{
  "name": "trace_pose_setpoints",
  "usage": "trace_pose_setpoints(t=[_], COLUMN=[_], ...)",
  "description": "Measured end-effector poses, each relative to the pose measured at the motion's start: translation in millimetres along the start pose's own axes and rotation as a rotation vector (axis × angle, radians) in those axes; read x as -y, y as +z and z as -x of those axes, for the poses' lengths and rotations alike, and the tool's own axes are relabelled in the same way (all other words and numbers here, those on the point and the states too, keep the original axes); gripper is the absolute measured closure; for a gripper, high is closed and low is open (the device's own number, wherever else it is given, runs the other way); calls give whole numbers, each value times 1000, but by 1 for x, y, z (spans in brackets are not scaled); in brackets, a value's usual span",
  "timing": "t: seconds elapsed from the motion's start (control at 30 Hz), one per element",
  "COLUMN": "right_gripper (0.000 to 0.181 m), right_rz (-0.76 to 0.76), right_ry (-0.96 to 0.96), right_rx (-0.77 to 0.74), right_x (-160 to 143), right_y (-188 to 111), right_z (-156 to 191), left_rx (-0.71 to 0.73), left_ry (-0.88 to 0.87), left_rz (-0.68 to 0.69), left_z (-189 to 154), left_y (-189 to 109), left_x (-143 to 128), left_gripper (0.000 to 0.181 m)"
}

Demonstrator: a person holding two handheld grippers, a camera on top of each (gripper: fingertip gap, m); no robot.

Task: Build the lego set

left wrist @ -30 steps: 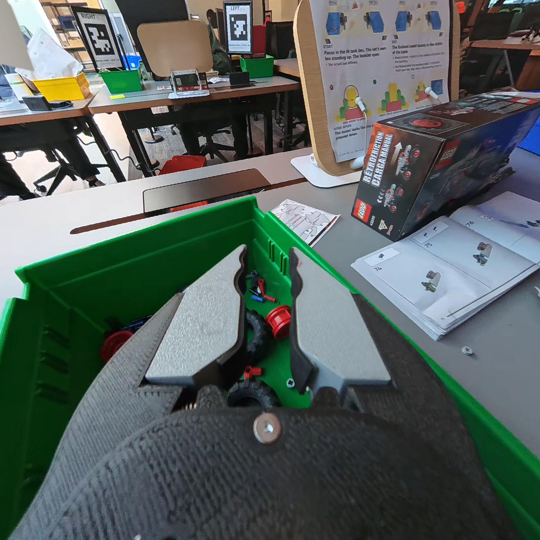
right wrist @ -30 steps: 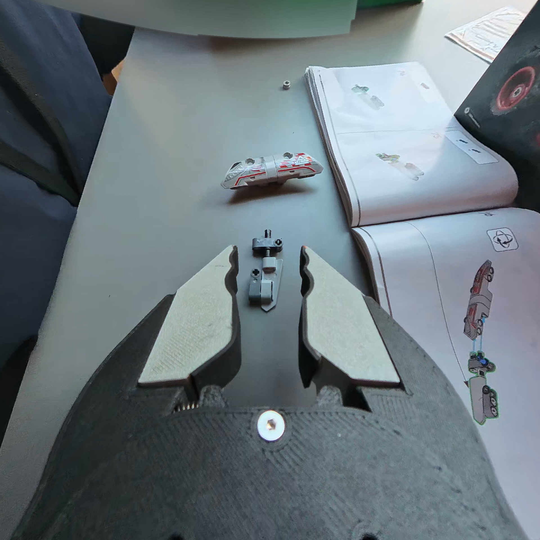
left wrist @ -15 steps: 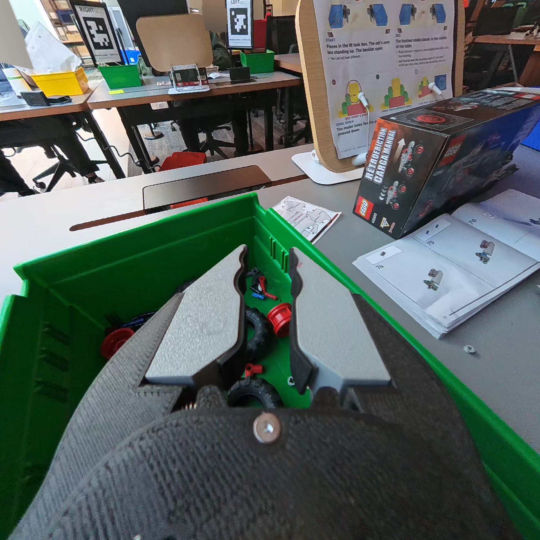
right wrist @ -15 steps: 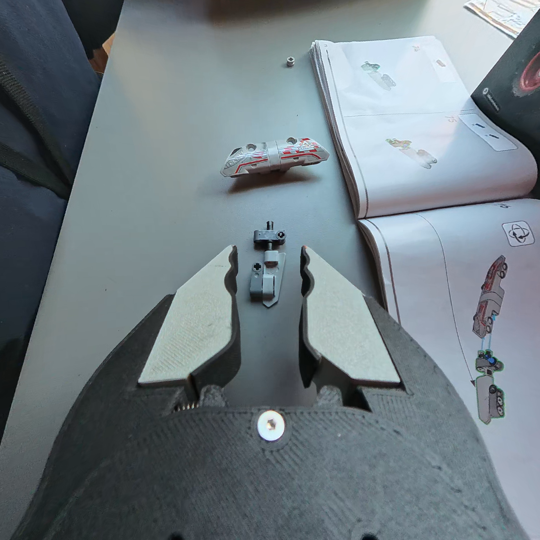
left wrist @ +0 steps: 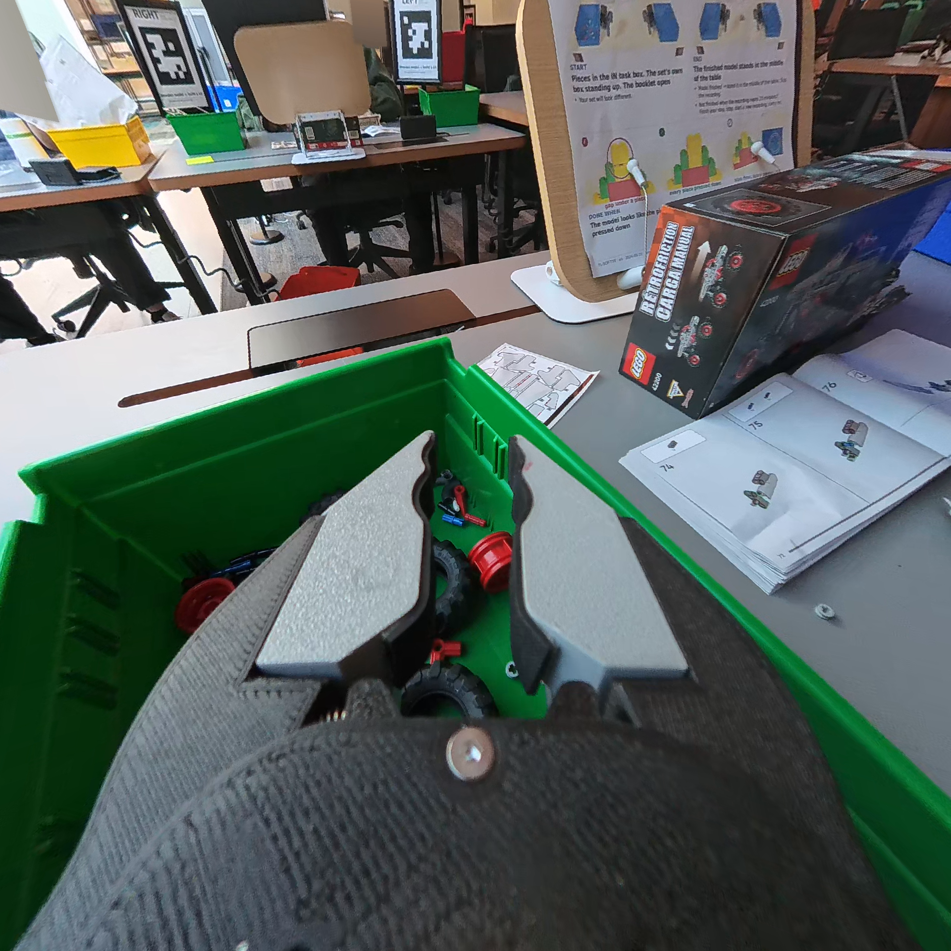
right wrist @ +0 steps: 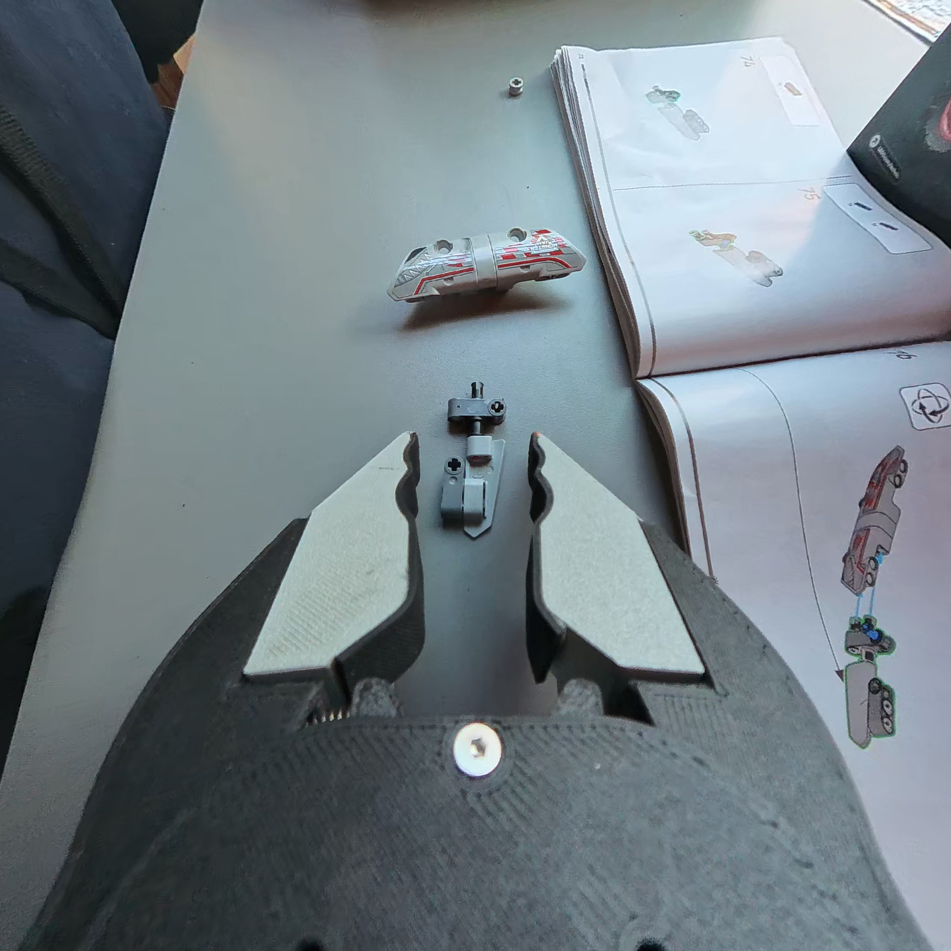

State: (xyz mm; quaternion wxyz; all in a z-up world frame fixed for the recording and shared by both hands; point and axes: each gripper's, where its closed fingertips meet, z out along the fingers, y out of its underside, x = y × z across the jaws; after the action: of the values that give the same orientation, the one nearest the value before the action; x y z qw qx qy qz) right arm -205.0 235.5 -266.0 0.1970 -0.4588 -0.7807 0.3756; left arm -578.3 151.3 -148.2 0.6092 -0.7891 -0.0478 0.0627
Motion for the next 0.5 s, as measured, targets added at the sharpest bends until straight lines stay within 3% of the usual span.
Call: trace_pose_setpoints(t=[0.5], right_gripper=[142], right_rz=[13], right_ry=[3], right_rx=[-5], right_x=[-3], right_y=[-1], right_z=[-2], left_rx=[-5], left_ry=[2], left_rz=[0], left_z=[0], left_y=[0], left_x=[0], left_gripper=[158])
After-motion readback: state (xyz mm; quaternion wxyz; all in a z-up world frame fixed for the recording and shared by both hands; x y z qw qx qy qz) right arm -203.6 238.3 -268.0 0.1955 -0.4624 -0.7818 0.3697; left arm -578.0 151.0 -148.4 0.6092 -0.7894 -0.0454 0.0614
